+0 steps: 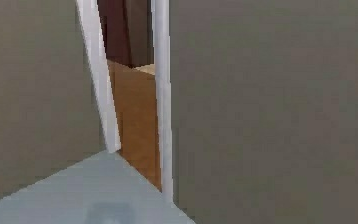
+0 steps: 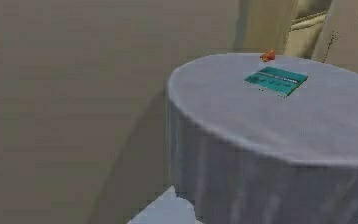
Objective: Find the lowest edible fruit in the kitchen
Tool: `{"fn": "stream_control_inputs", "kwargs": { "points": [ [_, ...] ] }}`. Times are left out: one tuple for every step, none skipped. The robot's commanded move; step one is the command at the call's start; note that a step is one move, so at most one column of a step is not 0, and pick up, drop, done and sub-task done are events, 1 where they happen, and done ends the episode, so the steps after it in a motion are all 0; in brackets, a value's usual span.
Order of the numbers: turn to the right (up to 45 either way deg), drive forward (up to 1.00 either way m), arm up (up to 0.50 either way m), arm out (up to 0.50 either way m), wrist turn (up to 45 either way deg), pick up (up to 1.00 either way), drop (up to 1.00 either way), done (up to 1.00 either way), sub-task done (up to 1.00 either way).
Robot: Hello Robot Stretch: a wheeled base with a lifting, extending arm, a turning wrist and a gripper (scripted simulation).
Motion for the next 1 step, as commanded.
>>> {"fn": "stream_control_inputs", "kwargs": {
  "points": [
    [-21.0,0.00,0.00,0.00,0.0,0.00,0.00,0.00,0.00]
  ]
}}
